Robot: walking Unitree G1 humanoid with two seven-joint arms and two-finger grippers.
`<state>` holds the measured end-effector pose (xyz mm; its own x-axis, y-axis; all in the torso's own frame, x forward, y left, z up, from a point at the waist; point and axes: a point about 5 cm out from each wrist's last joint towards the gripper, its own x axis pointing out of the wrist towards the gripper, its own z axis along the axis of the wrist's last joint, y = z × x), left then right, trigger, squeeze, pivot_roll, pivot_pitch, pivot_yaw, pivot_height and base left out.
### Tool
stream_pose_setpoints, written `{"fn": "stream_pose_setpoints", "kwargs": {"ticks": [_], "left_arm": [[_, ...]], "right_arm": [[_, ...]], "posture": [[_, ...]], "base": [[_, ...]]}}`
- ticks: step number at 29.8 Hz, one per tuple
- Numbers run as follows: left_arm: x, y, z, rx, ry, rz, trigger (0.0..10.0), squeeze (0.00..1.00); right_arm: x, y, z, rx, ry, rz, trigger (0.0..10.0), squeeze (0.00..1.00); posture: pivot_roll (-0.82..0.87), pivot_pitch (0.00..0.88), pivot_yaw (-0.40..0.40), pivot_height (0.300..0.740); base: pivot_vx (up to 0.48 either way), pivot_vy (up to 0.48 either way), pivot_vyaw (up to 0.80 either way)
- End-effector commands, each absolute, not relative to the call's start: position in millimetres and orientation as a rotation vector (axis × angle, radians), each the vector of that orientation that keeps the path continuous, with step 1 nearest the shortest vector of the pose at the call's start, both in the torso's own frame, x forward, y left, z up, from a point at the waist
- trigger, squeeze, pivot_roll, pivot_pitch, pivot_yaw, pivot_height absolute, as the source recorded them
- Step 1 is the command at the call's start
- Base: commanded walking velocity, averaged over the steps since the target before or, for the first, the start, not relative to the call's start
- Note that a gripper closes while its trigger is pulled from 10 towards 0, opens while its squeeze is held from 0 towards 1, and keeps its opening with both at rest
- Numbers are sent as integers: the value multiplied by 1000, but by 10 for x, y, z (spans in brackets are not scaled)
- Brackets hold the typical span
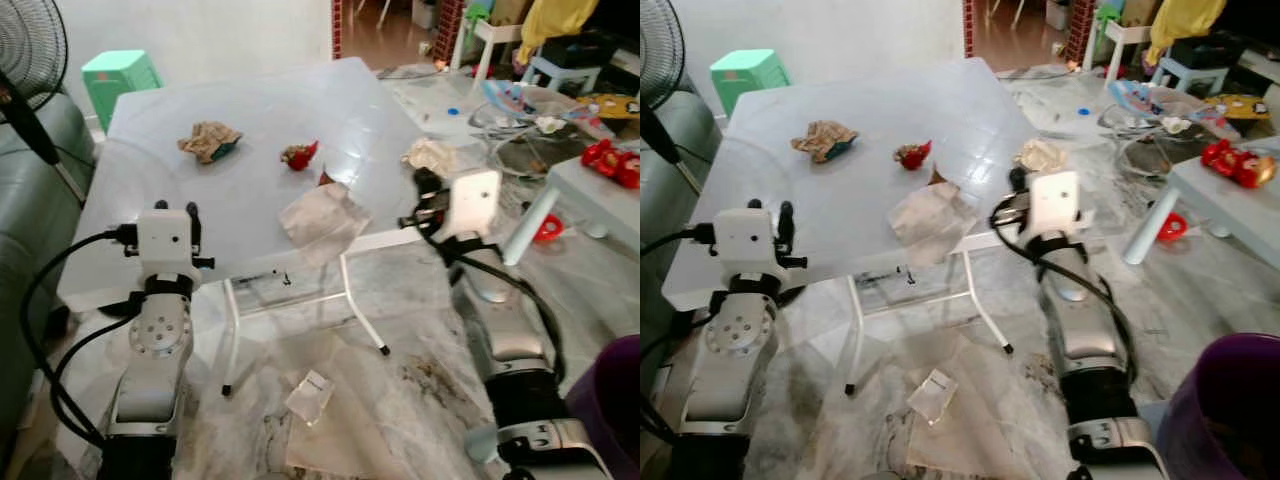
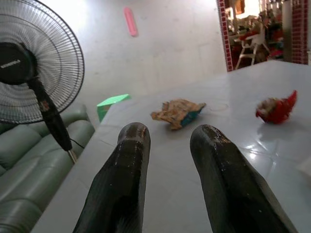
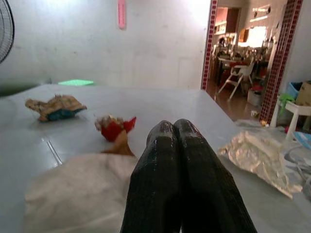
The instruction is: Picking trash to rubbish bin
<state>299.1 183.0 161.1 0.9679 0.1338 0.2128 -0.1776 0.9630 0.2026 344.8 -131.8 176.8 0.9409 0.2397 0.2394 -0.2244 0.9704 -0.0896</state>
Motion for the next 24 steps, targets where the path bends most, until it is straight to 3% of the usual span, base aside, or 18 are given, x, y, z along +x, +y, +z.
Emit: {"fn": "stream_pose_setpoints", "kwargs": {"ticks": [1, 15, 16, 24], "left_arm": [[2988, 1792, 1622, 228, -205, 148, 10000, 0], [3005, 1762, 1597, 242, -193, 134, 10000, 0], [2996, 1750, 1581, 242, -191, 130, 10000, 0], [2937, 1695, 1557, 243, -199, 126, 10000, 0]], "right_arm": [[3450, -1363, 1813, -63, -269, 225, 10000, 0], [3472, -1357, 1824, -55, -265, 226, 10000, 0], [3475, -1354, 1828, -43, -266, 229, 10000, 1000], [3480, -1295, 1870, -26, -280, 255, 10000, 1000]], "posture": [[36, 48, 45, 740], [35, 41, 41, 740], [37, 42, 41, 740], [39, 51, 30, 740]], "base": [[0, 0, 0], [0, 0, 0], [0, 0, 0], [0, 0, 0]]}}
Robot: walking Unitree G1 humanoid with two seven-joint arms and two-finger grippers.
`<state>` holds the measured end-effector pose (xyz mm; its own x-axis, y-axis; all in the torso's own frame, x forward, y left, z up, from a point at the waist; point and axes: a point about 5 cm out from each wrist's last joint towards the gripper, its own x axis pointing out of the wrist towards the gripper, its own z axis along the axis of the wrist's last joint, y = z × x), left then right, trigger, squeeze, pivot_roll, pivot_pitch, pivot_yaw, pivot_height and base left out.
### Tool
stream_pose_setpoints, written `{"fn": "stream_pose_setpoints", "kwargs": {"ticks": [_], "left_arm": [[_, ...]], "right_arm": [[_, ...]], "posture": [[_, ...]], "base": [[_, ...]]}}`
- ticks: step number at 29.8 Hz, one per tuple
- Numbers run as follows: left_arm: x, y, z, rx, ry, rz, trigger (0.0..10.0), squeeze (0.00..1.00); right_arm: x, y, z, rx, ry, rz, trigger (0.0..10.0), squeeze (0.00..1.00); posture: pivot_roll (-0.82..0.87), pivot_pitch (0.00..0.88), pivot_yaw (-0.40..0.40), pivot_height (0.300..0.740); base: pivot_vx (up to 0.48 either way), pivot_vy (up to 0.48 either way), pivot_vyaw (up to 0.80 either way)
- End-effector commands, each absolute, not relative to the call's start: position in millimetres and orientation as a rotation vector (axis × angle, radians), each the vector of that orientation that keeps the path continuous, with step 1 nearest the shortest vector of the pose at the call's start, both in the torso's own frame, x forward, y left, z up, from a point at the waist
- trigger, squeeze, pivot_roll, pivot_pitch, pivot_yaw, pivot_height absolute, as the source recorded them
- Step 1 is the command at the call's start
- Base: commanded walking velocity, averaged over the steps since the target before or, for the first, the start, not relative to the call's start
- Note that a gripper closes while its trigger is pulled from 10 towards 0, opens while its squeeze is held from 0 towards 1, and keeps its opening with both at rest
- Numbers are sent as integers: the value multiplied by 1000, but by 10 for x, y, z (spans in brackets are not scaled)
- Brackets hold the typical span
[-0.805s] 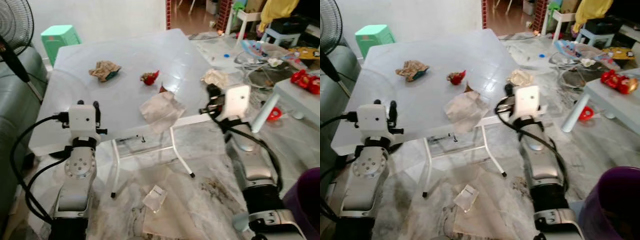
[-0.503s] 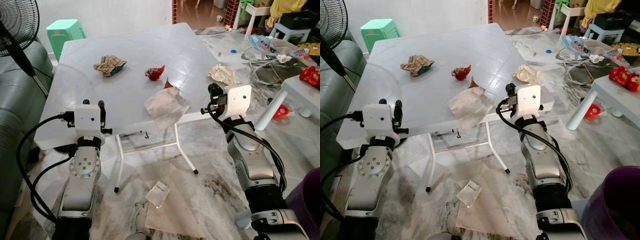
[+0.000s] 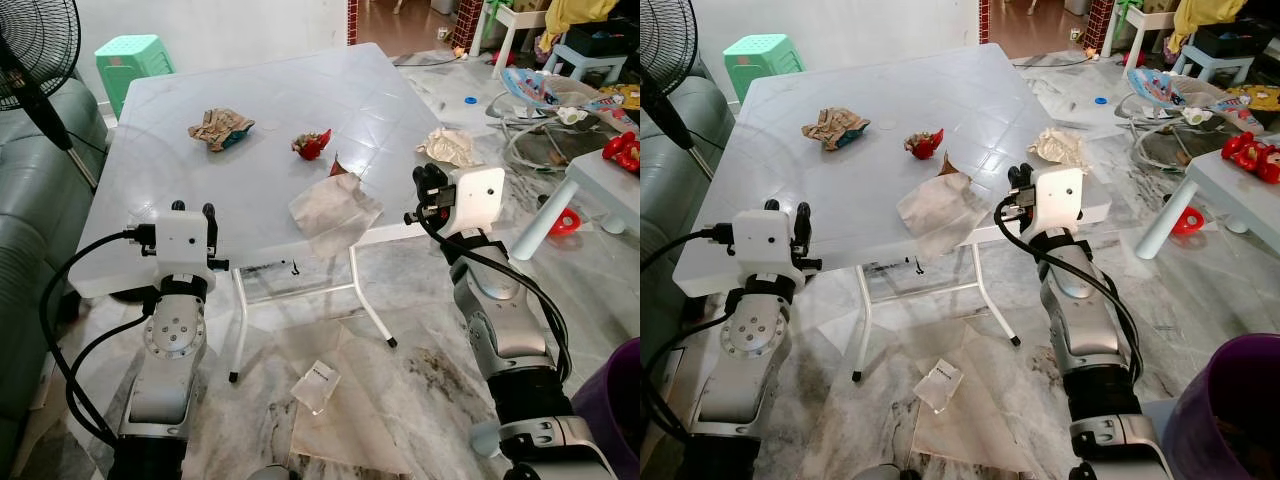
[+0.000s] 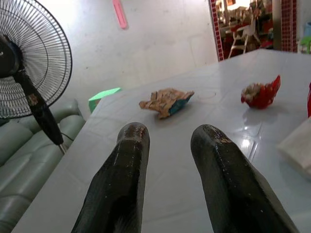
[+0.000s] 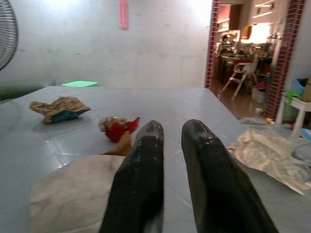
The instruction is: Picking trash to rubbish bin
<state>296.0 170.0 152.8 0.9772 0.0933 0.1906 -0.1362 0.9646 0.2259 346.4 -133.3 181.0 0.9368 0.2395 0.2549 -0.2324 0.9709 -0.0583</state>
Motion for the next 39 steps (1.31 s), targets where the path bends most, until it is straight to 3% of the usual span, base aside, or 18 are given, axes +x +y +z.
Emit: {"fn": "stream_pose_setpoints", "kwargs": {"ticks": [1, 15, 29, 30, 31, 32, 39], "left_arm": [[2930, 1695, 1563, 238, -204, 132, 10000, 0], [2844, 1777, 1683, 341, -307, 244, 10000, 0], [2815, 1708, 1609, 343, -276, 237, 10000, 0], [2816, 1670, 1603, 343, -271, 220, 10000, 0], [2815, 1655, 1602, 344, -268, 212, 10000, 0], [2810, 1642, 1599, 340, -266, 204, 10000, 0], [2721, 1612, 1575, 337, -246, 169, 10000, 0]], "right_arm": [[3480, -1292, 1874, -22, -282, 257, 10000, 1000], [3412, -1288, 1952, -119, -375, 257, 10000, 1000], [3421, -882, 1901, -14, -326, 413, 10000, 1000], [3433, -795, 1901, -5, -323, 429, 10000, 600], [3436, -761, 1901, -1, -322, 435, 10000, 600], [3435, -732, 1896, 4, -320, 439, 10000, 12], [3452, -514, 1747, 3, -242, 508, 10000, 0]], "posture": [[39, 53, 29, 740], [35, 72, 24, 740], [42, 97, 16, 740], [48, 102, 15, 740], [51, 104, 15, 740], [58, 109, 12, 740], [97, 143, 1, 740]], "base": [[0, 0, 0], [0, 0, 0], [0, 0, 0], [0, 0, 0], [0, 0, 0], [0, 0, 0], [0, 0, 0]]}}
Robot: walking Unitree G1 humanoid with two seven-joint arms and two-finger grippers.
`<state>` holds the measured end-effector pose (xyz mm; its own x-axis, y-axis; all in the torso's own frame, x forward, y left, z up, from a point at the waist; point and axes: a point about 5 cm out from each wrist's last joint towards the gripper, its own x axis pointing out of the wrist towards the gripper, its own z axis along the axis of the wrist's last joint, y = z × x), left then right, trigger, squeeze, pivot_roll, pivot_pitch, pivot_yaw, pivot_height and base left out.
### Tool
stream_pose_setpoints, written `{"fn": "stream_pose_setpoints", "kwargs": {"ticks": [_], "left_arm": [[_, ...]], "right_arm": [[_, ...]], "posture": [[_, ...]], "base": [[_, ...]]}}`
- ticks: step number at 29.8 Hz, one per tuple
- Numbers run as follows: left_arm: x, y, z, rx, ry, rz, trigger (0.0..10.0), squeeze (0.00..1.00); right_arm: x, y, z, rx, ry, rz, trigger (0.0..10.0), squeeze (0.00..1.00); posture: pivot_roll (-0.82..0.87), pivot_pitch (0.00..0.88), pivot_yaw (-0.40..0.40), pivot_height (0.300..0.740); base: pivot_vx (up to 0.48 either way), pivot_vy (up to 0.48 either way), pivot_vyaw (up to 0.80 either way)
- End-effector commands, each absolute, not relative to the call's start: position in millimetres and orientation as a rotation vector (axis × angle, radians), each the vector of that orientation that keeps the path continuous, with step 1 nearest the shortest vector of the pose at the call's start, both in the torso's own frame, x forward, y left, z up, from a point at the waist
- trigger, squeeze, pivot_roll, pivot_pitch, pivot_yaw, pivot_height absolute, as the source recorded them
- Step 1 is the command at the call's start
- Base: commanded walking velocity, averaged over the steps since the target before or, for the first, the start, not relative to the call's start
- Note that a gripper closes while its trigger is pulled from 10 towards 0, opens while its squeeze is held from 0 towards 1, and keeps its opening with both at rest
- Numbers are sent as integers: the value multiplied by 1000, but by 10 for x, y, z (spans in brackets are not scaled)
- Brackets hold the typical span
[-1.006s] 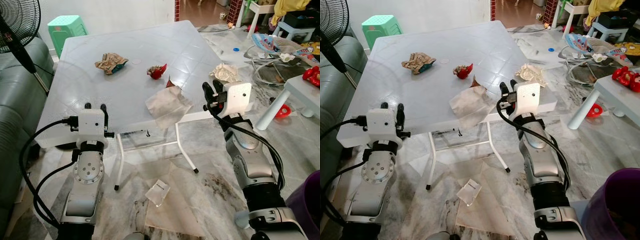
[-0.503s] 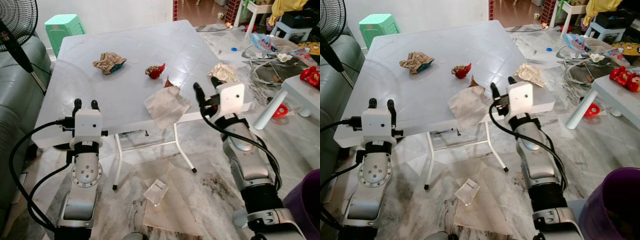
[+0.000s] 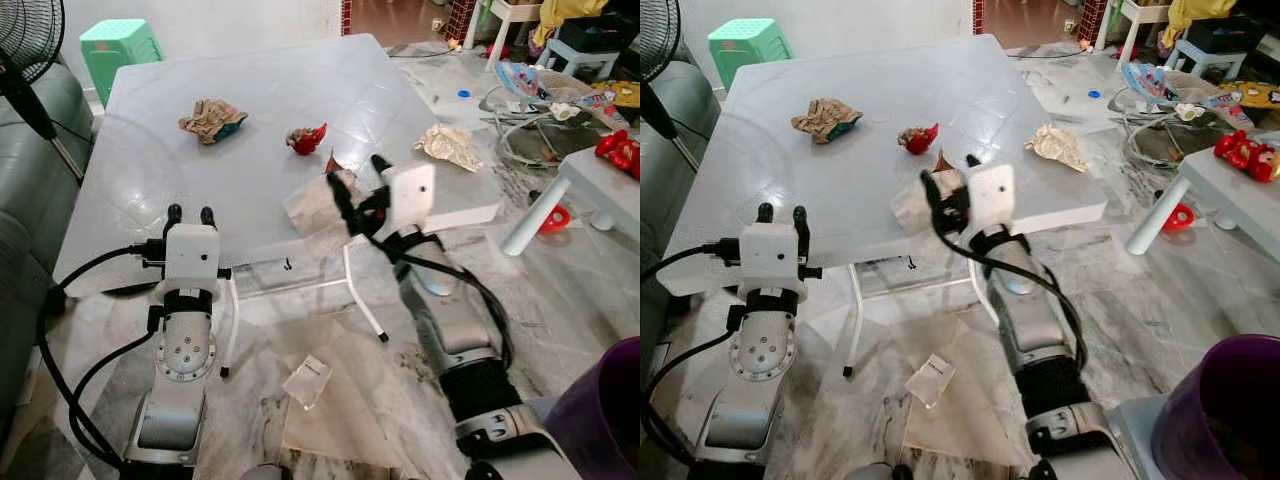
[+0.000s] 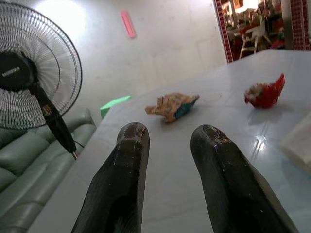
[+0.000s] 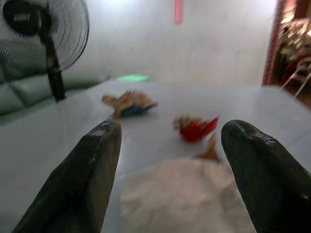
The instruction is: Picking trash to rubbish bin
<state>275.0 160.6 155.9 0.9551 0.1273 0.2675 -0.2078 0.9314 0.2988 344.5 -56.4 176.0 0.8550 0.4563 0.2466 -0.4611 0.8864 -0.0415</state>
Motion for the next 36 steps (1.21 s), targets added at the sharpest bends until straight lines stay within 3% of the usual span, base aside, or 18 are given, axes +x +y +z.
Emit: {"fn": "stream_pose_setpoints", "kwargs": {"ticks": [1, 8, 10, 21, 36], "left_arm": [[2675, 1618, 1555, 332, -232, 161, 10000, 0], [2488, 1587, 1385, 302, -141, 58, 10000, 0], [2456, 1570, 1413, 295, -144, 49, 10000, 0], [2614, 1518, 1741, 240, -249, 65, 10000, 0], [2632, 1537, 1735, 243, -234, 71, 10000, 0]], "right_arm": [[3481, -514, 1695, -3, -210, 507, 10000, 0], [3592, -597, 1624, -24, -154, 487, 10000, 0], [3613, -698, 1748, -31, -232, 438, 10000, 0], [3548, -786, 1817, -32, -298, 395, 10000, 0], [3543, -774, 1787, -31, -285, 412, 10000, 0]], "posture": [[111, 155, -4, 740], [133, 184, -8, 740], [126, 204, -5, 740], [97, 209, 7, 740], [101, 182, 3, 740]], "base": [[0, 0, 0], [0, 0, 0], [0, 0, 0], [0, 0, 0], [327, 0, 0]]}}
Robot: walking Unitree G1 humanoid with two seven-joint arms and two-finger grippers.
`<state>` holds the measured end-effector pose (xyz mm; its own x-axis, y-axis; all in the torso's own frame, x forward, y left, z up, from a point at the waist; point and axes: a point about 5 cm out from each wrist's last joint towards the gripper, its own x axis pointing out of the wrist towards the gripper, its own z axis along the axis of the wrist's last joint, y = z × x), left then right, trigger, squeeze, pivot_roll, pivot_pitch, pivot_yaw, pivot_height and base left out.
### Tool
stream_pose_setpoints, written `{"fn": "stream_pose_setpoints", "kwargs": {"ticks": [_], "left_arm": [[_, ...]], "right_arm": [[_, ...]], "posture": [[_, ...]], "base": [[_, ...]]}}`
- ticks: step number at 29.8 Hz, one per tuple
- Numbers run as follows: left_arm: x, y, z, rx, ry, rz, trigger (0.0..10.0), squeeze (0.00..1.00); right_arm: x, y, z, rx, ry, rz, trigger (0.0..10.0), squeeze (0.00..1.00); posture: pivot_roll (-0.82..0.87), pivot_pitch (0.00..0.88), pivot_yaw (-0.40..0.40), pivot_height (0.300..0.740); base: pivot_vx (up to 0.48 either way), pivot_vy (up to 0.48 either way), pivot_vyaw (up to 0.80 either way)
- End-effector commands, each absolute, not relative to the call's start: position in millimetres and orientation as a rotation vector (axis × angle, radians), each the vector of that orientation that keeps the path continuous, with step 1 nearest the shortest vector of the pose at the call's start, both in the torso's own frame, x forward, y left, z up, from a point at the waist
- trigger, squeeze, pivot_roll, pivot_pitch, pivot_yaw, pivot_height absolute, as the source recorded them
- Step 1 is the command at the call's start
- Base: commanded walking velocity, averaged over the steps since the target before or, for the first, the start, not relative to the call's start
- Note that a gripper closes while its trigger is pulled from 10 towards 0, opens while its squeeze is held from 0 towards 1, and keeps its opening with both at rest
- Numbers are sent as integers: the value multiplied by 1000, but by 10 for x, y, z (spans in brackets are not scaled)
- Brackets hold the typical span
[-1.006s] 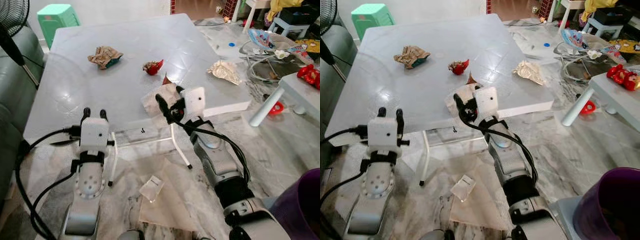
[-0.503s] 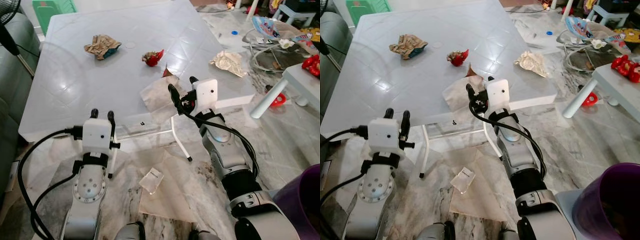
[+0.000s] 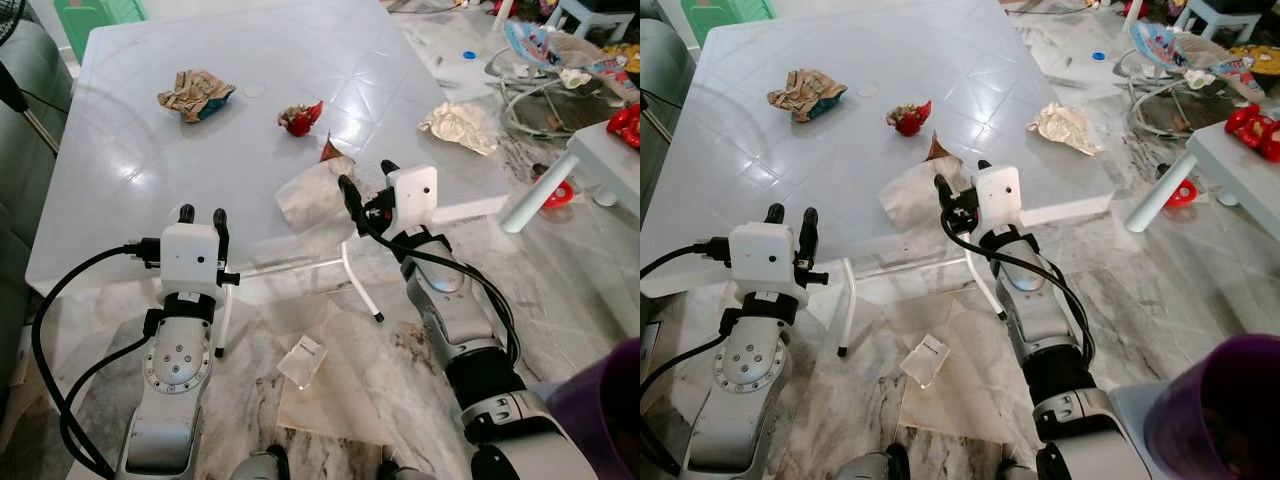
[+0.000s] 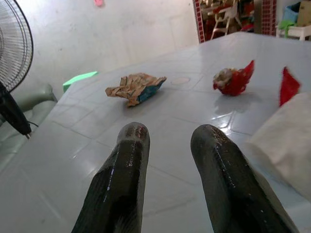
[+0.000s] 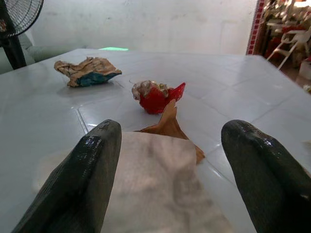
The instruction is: Picking trash to rubbish bin
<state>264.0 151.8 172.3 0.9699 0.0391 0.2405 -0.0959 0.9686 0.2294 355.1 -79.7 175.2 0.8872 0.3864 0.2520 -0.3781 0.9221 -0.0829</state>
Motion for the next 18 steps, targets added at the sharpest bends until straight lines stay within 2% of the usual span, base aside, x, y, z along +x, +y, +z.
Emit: {"fn": "stream_pose_setpoints", "kwargs": {"ticks": [1, 6, 18], "left_arm": [[2633, 1538, 1734, 243, -233, 72, 10000, 0], [2634, 1538, 1725, 239, -229, 74, 10000, 0], [2609, 1574, 1676, 265, -208, 114, 10000, 0]], "right_arm": [[3544, -770, 1784, -30, -281, 418, 10000, 0], [3542, -762, 1753, -31, -261, 439, 10000, 0], [3492, -709, 1655, -5, -196, 546, 10000, 0]], "posture": [[101, 182, 3, 740], [97, 179, 3, 740], [97, 180, 1, 740]], "base": [[345, 0, 0], [317, 0, 0], [0, 0, 0]]}}
